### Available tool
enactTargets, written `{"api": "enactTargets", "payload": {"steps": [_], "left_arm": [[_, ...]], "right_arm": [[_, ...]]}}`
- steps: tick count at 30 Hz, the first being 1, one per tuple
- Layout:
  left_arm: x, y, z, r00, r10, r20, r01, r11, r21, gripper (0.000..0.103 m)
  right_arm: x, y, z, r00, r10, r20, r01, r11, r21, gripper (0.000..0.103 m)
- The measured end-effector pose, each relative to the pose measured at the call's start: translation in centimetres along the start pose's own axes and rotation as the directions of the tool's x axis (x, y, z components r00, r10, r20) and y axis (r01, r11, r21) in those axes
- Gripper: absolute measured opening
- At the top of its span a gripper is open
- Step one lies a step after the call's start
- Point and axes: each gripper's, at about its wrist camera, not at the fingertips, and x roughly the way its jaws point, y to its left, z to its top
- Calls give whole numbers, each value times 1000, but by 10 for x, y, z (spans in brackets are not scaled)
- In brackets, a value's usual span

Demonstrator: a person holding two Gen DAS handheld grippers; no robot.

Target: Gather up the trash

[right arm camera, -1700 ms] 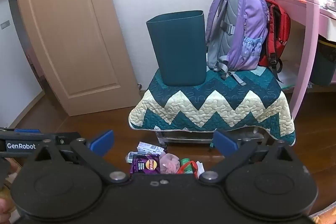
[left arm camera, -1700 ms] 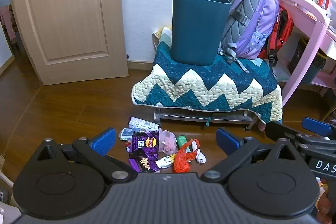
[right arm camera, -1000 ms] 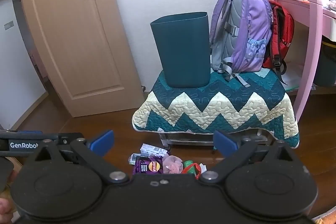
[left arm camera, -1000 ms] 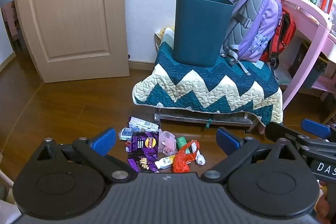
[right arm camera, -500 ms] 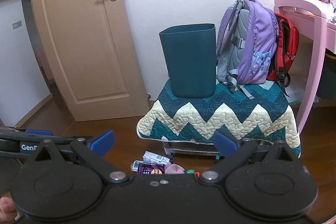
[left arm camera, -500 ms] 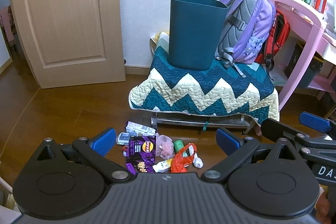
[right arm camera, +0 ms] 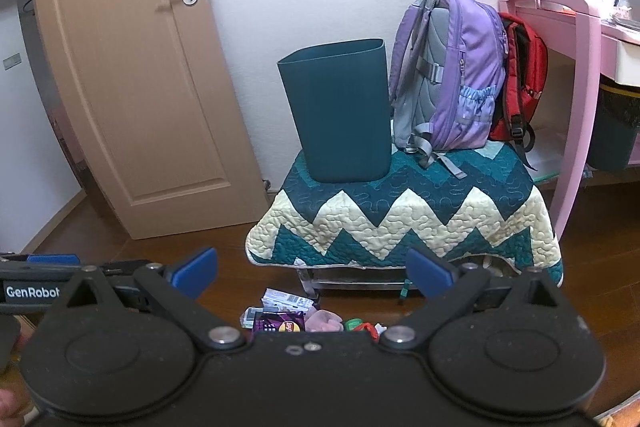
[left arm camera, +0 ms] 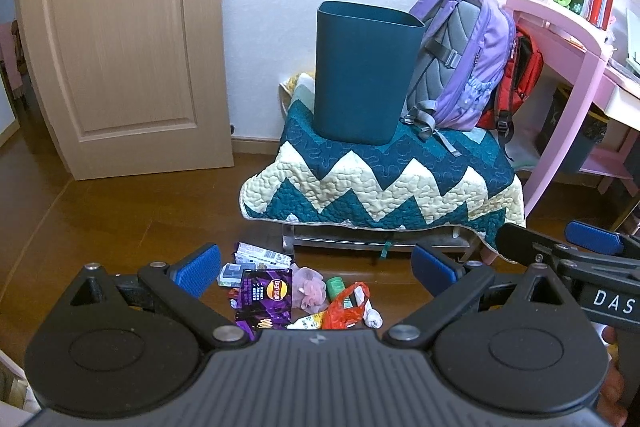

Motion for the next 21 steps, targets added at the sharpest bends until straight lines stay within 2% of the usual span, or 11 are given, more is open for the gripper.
{"api": "enactTargets", "payload": {"steps": [21], "left_arm": [[2, 0, -1, 1000, -7, -12, 7, 1000, -6, 102]], "right_arm": [[1, 3, -1, 1000, 0, -2, 0, 1000, -1, 101]]}}
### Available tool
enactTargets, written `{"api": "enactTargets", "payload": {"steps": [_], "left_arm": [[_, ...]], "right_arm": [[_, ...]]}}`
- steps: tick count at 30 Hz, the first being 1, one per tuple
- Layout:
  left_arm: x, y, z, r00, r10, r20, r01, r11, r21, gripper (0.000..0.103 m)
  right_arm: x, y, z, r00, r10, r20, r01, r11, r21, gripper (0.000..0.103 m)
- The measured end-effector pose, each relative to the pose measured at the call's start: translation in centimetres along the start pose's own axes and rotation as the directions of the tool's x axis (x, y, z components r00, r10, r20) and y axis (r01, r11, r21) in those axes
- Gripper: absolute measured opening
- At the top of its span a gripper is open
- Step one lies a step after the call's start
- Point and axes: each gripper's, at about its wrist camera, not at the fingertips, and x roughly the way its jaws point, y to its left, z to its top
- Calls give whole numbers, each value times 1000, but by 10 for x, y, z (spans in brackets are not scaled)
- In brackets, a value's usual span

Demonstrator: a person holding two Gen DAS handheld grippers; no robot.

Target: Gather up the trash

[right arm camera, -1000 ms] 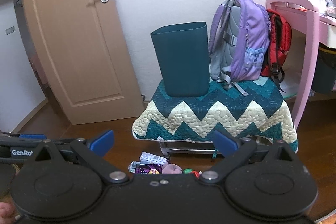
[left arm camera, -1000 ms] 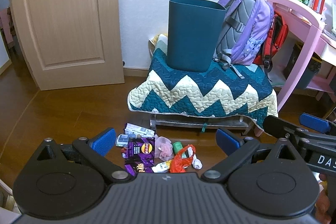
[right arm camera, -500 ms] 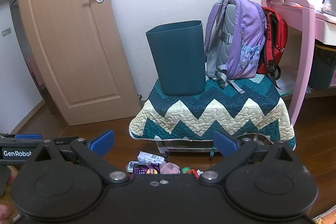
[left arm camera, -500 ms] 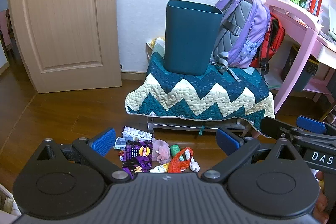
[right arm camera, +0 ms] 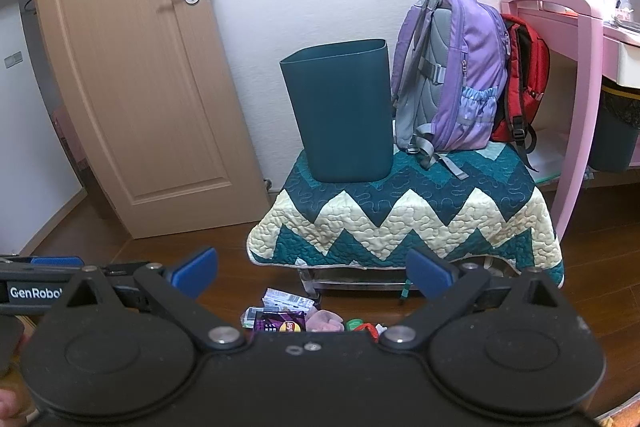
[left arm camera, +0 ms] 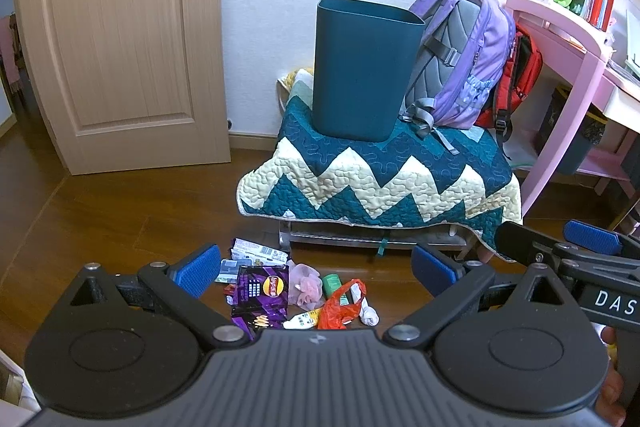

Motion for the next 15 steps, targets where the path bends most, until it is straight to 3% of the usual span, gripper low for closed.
{"api": "enactTargets", "payload": {"steps": [15], "left_arm": [[9, 0, 2, 1000, -5, -13, 5, 1000, 3, 102]], "right_arm": [[9, 1, 3, 1000, -4, -13, 4, 1000, -18, 101]]}}
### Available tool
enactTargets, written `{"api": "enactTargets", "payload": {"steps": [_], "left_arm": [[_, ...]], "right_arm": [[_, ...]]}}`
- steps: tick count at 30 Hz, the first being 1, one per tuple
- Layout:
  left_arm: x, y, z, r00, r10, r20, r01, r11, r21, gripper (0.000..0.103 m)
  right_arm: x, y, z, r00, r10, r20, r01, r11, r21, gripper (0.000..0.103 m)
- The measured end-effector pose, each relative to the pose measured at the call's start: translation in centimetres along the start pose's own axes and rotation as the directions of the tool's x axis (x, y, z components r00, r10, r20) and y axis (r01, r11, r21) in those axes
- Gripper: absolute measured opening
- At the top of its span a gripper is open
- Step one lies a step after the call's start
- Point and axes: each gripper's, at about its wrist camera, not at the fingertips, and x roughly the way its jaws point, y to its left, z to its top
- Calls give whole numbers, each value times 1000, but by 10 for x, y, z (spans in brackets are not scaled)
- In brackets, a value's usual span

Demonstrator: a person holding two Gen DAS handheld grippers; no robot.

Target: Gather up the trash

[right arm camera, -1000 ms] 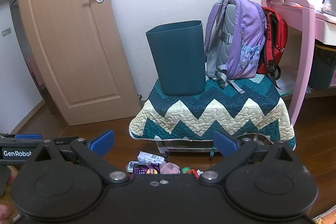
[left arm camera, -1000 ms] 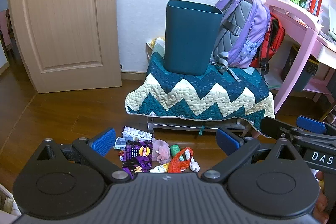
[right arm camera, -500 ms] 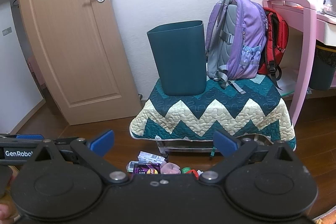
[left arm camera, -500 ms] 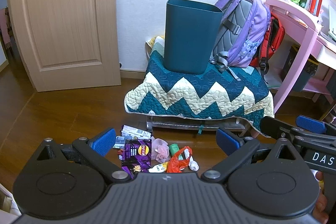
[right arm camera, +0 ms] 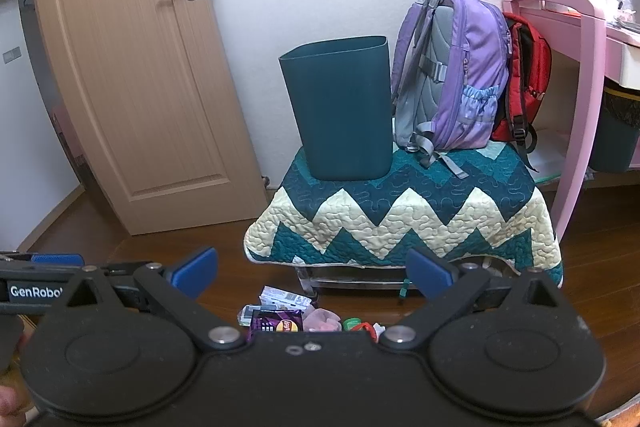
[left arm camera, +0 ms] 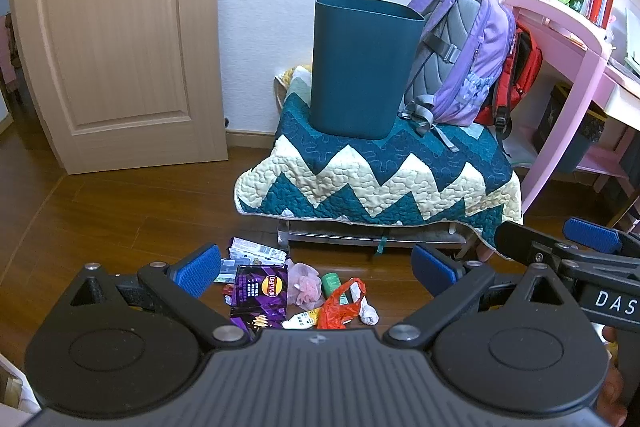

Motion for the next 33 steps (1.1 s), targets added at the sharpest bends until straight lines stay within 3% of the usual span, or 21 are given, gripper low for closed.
{"api": "enactTargets", "payload": {"steps": [6, 10, 15, 23, 26, 28, 33], "left_arm": [[30, 9, 9, 999, -23, -39, 22, 999, -24, 102], [63, 21, 23, 999, 14, -45, -15, 1000, -20, 102], [122, 52, 44, 995, 50, -84, -53, 998, -32, 102], [233, 96, 64, 974, 62, -216, -71, 997, -34, 102], [273, 110, 64, 959, 57, -277, -63, 998, -12, 102], [298, 119, 63, 951, 16, -309, -13, 1000, 14, 102], [359, 132, 44, 925, -30, -378, 88, 986, 139, 102]], "right_arm": [[27, 2, 6, 1000, 13, -16, -13, 999, -39, 101], [62, -7, 13, 998, 34, -43, -35, 999, -29, 101], [117, -16, 19, 995, 59, -78, -66, 993, -94, 102], [221, -31, 14, 975, 93, -203, -111, 991, -80, 102], [261, -32, 0, 960, 95, -262, -121, 989, -84, 102], [288, -33, -14, 945, 100, -312, -134, 987, -90, 102], [348, -31, -59, 887, 99, -452, -151, 985, -81, 99]]}}
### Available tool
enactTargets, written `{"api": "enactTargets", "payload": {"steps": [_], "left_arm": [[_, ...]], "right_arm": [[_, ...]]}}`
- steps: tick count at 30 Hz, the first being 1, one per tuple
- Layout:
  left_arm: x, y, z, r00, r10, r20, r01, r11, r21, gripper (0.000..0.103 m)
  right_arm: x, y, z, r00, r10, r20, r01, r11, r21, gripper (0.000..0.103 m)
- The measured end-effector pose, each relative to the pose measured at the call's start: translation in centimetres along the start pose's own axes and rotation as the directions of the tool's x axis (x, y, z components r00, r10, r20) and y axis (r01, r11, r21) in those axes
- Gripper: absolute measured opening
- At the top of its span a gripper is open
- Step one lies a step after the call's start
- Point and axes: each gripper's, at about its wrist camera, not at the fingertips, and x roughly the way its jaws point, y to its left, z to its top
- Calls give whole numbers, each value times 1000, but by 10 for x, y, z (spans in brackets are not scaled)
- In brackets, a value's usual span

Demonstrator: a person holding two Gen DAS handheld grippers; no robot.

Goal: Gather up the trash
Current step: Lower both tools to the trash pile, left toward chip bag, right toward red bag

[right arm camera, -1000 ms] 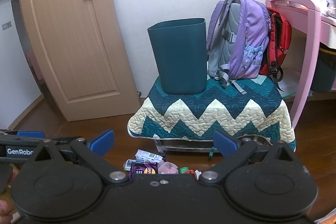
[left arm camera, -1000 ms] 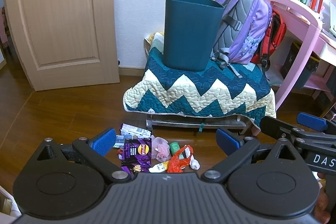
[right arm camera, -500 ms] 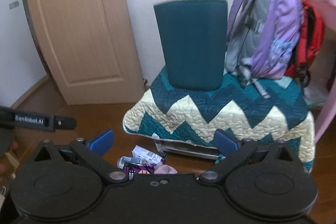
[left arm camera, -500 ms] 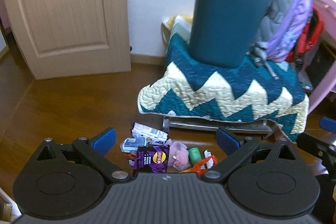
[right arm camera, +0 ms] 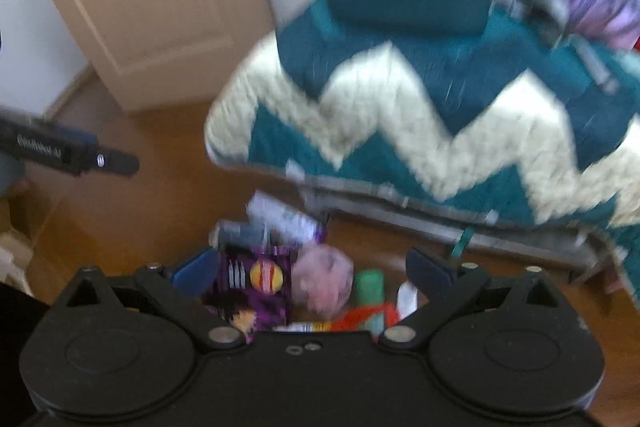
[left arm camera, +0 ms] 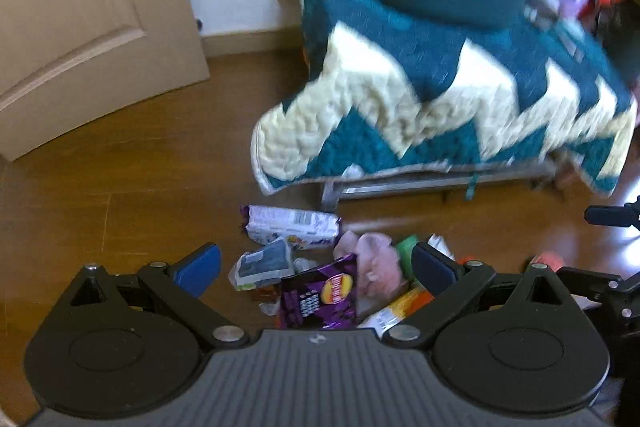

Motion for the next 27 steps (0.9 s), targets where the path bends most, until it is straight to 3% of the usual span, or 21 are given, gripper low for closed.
{"api": "enactTargets", "payload": {"steps": [5, 9, 17, 23, 27], "left_arm": [[72, 17, -9, 994, -16, -107, 21, 998, 54, 102], [128, 29, -27, 979, -13, -205, 25, 998, 57, 102], [220, 39, -74, 929, -68, -364, 85, 996, 29, 102], [264, 35, -98, 911, -72, -406, 107, 992, 64, 102], [278, 35, -104, 920, -69, -387, 98, 994, 57, 101]], "right_arm": [[64, 6, -21, 992, -9, -129, 8, 1000, -13, 98], [119, 13, -47, 973, -10, -229, -2, 999, -51, 98], [221, 10, -104, 886, -90, -456, 24, 989, -149, 88], [255, 7, -117, 845, -131, -519, 7, 972, -233, 87], [266, 5, -121, 832, -145, -535, 5, 967, -254, 87]]}}
